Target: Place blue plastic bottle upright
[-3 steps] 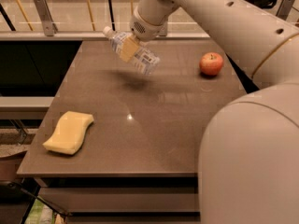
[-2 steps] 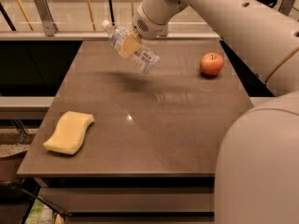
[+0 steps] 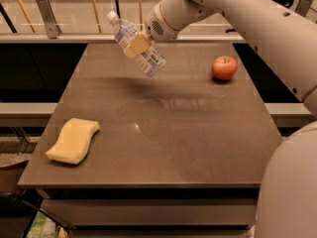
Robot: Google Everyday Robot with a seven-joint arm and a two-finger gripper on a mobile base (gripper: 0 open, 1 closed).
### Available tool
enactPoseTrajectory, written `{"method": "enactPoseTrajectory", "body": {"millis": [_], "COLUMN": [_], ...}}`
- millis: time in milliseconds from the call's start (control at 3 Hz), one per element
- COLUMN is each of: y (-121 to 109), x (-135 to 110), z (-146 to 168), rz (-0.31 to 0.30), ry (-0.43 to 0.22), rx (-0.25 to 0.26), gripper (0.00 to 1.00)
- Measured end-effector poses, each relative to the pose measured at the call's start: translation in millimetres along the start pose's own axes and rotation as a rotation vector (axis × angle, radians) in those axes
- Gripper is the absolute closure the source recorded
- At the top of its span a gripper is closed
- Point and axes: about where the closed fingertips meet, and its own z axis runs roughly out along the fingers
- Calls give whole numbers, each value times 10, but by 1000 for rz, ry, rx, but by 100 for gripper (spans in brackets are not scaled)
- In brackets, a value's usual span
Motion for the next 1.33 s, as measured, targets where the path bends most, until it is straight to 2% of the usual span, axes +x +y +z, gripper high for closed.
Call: {"method": "enactPoseTrajectory", "body": {"millis": [333, 1333], "y": [-7, -74], "x": [-16, -85], "z": [-2, 21], "rz": [27, 31], "ry": [-80, -295], "rx": [-10, 64], "gripper": [100, 100]}}
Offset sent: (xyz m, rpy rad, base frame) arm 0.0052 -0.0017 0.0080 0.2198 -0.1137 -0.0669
